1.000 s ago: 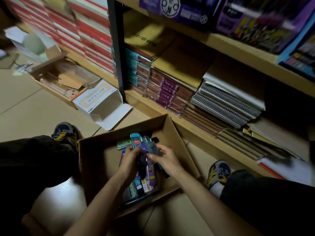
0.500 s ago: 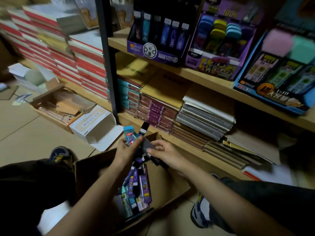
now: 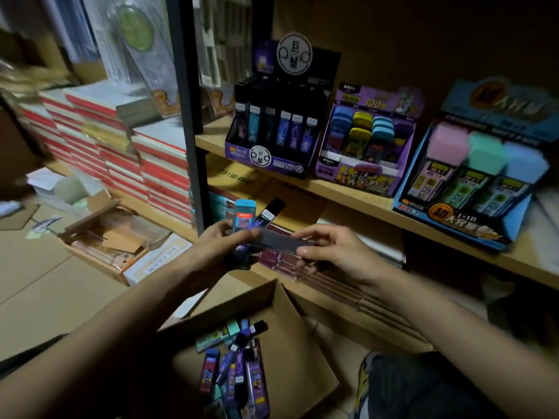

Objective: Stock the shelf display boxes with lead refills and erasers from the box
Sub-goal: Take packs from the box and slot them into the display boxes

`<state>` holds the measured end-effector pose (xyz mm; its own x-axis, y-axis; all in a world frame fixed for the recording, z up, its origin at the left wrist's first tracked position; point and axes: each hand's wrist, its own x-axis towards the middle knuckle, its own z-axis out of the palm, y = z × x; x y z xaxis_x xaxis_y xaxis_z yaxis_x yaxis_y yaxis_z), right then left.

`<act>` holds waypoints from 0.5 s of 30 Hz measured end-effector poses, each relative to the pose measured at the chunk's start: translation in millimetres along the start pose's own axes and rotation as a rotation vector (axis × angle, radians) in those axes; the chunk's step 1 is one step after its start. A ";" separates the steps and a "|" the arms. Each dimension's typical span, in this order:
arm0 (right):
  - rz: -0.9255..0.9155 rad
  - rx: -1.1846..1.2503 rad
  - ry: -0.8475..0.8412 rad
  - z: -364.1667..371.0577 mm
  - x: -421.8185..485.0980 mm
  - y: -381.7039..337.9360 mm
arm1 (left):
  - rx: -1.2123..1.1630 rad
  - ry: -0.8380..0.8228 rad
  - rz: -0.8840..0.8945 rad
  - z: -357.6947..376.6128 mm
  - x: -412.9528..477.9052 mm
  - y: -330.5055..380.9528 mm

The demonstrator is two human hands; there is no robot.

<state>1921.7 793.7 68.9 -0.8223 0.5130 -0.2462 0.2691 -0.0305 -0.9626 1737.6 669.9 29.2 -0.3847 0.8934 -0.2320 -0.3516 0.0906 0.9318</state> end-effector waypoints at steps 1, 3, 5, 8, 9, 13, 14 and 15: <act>-0.016 0.030 0.034 -4.0 2.0 -6.4 | 0.009 -0.028 -0.001 0.2 0.4 6.5; -0.044 0.118 0.117 -9.2 7.9 -15.7 | 0.024 -0.064 -0.024 2.9 1.5 14.9; -0.067 0.221 0.194 -11.6 15.2 -19.8 | 0.045 -0.099 -0.054 6.4 3.6 17.9; -0.094 0.305 0.237 -10.5 27.7 -20.8 | 0.080 -0.162 -0.074 12.3 6.4 16.8; -0.094 0.320 0.240 -9.0 31.9 -20.5 | 0.086 -0.163 -0.074 13.8 7.5 16.4; -0.035 0.498 0.237 -2.2 44.0 -16.6 | 0.061 -0.141 -0.102 17.1 10.5 16.5; -0.005 0.543 0.241 -2.1 45.3 -15.7 | 0.051 -0.153 -0.105 18.5 10.3 16.6; 0.022 0.561 0.247 -2.4 45.9 -15.3 | 0.051 -0.165 -0.110 20.0 9.5 17.5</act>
<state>1881.0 819.8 72.6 -0.6610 0.6887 -0.2981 -0.0752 -0.4560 -0.8868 1744.9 688.8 48.8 -0.2004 0.9364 -0.2879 -0.3380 0.2097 0.9175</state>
